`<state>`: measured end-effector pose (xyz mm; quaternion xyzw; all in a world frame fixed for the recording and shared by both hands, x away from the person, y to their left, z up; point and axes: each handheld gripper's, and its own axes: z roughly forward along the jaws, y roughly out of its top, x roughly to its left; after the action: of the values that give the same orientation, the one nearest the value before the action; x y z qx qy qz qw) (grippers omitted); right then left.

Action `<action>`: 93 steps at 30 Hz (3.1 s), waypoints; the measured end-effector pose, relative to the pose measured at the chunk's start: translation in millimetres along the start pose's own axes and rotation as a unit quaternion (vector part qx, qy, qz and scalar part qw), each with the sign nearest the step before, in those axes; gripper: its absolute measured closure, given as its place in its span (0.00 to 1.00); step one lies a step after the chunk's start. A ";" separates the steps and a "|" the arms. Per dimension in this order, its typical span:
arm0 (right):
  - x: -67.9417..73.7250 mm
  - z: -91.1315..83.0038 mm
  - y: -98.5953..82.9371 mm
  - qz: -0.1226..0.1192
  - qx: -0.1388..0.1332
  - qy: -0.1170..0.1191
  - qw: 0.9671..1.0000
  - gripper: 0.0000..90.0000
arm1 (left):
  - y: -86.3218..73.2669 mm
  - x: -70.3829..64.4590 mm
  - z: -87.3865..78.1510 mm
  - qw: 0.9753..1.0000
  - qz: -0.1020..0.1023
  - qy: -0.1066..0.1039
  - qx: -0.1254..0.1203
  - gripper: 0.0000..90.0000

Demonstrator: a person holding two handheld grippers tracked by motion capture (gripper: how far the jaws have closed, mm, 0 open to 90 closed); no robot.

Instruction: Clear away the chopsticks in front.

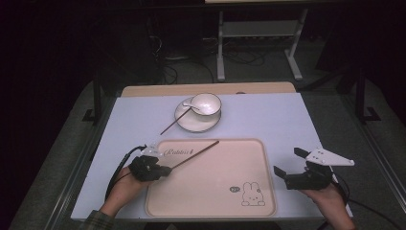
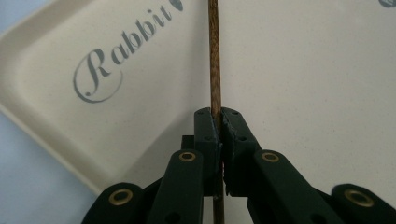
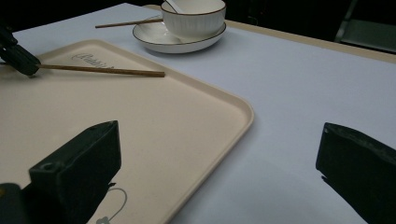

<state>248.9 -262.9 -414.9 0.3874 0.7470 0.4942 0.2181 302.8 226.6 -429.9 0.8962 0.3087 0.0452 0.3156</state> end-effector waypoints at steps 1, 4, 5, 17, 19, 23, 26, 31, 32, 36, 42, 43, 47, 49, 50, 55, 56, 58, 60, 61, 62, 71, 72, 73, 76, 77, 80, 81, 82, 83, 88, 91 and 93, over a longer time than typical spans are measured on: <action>0.1 0.0 0.0 -0.001 0.000 0.000 1.000 0.00 | -0.2 0.1 0.9 1.000 0.001 0.000 0.002 0.95; 0.0 -0.1 0.0 0.000 0.000 0.000 1.000 0.00 | -1.0 0.3 2.6 1.000 0.003 0.002 0.007 0.94; 0.0 -0.2 0.1 0.000 0.000 0.000 1.000 0.00 | -1.0 0.4 2.4 1.000 0.003 0.001 0.008 0.94; 0.3 -0.3 0.0 -0.001 0.000 0.000 1.000 0.00 | 0.2 0.4 1.3 1.000 0.001 -0.001 0.004 0.91; 0.4 -0.1 0.0 0.000 0.000 -0.001 1.000 0.00 | 5.4 3.6 -3.2 1.000 0.003 0.001 -0.008 0.90; 1.0 0.5 0.2 -0.001 0.001 -0.001 1.000 0.00 | 21.2 17.1 -9.0 1.000 0.001 0.013 -0.022 0.85; 1.4 0.6 0.3 -0.001 0.001 -0.001 1.000 0.00 | 33.9 27.8 -9.3 0.999 0.002 0.022 -0.029 0.79; 0.8 0.6 0.0 0.001 0.001 -0.002 1.000 0.00 | 60.2 48.9 -4.6 0.999 0.005 0.038 -0.038 0.67; 0.7 0.6 -0.1 0.001 0.001 -0.002 1.000 0.00 | 65.7 53.7 -3.5 0.998 0.005 0.040 -0.040 0.66; -0.3 0.2 -0.7 0.004 0.001 -0.002 1.000 0.00 | 87.3 72.3 5.1 0.998 0.002 0.053 -0.046 0.66; -0.7 -0.4 -1.0 0.004 0.000 -0.001 1.000 0.00 | 112.7 97.5 22.8 0.997 -0.008 0.074 -0.036 0.67; -0.9 -0.6 -1.0 0.004 0.000 -0.002 1.000 0.00 | 117.1 102.3 26.4 0.996 -0.014 0.077 -0.036 0.67; -1.7 -1.1 -1.2 0.006 -0.001 -0.002 1.000 0.00 | 129.6 116.3 37.6 0.995 -0.020 0.088 -0.040 0.71; -1.7 -1.1 -1.2 0.006 -0.001 -0.001 1.000 0.00 | 134.0 122.7 44.8 0.995 -0.022 0.090 -0.041 0.73; -1.7 -1.1 -1.3 0.005 -0.001 -0.001 1.000 0.00 | 135.2 124.8 47.5 0.995 -0.022 0.091 -0.041 0.74; -2.3 -1.4 -1.4 0.006 -0.002 0.000 1.000 0.00 | 139.3 134.3 65.2 0.994 -0.032 0.093 -0.044 0.78; -2.4 -1.6 -1.5 0.006 -0.002 -0.001 1.000 0.00 | 139.4 135.0 67.3 0.994 -0.033 0.093 -0.043 0.79; -2.5 -1.8 -1.6 0.006 -0.003 0.000 1.000 0.00 | 138.8 137.1 72.0 0.994 -0.037 0.090 -0.047 0.81; -2.7 -2.0 -1.7 0.006 -0.003 0.000 1.000 0.00 | 138.5 137.7 74.7 0.994 -0.042 0.089 -0.049 0.84; -2.9 -2.1 -1.8 0.006 -0.003 0.000 1.000 0.00 | 138.2 138.1 76.6 0.994 -0.043 0.088 -0.049 0.85; -3.0 -2.1 -1.7 0.006 -0.003 0.000 1.000 0.00 | 138.0 138.1 77.6 0.994 -0.044 0.087 -0.048 0.87; -2.8 -2.0 -1.6 0.006 -0.003 0.000 1.000 0.00 | 136.9 140.8 78.7 0.993 -0.060 0.088 -0.058 0.94; -2.8 -2.0 -1.6 0.006 -0.003 0.000 1.000 0.00 | 137.2 140.4 78.2 0.992 -0.060 0.090 -0.059 0.94; -2.8 -2.0 -1.6 0.006 -0.003 0.000 1.000 0.00 | 137.6 140.0 77.4 0.992 -0.058 0.091 -0.058 0.94; -2.9 -2.2 -1.6 0.006 -0.004 0.000 1.000 0.00 | 137.4 139.8 72.0 0.992 -0.060 0.091 -0.056 0.94; -2.9 -2.4 -1.6 0.006 -0.004 -0.001 1.000 0.00 | 136.8 139.8 69.1 0.992 -0.062 0.091 -0.056 0.94; -2.9 -2.6 -1.6 0.006 -0.004 -0.001 1.000 0.00 | 133.4 139.5 59.5 0.992 -0.070 0.093 -0.059 0.94; -2.9 -2.6 -1.6 0.005 -0.004 -0.001 1.000 0.00 | 131.6 139.0 55.9 0.991 -0.069 0.095 -0.058 0.94; -2.8 -2.7 -1.5 0.005 -0.004 -0.001 1.000 0.00 | 129.5 138.6 52.2 0.991 -0.071 0.098 -0.055 0.94; -2.7 -2.8 -1.5 0.005 -0.004 -0.001 1.000 0.00 | 127.0 138.3 48.4 0.991 -0.073 0.100 -0.054 0.94; -2.1 -2.4 -1.3 0.004 -0.003 -0.001 1.000 0.00 | 108.7 136.1 27.8 0.989 -0.082 0.102 -0.062 0.94; -1.9 -2.3 -1.2 0.004 -0.003 -0.001 1.000 0.00 | 95.8 133.2 17.7 0.989 -0.085 0.102 -0.065 0.94; -2.0 -2.3 -1.1 0.004 -0.003 -0.001 1.000 0.00 | 88.1 130.8 12.4 0.989 -0.086 0.102 -0.066 0.94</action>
<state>248.1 -266.0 -415.1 0.3906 0.7435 0.4970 0.2183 457.9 242.2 -402.4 0.8340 0.4118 0.1288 0.3439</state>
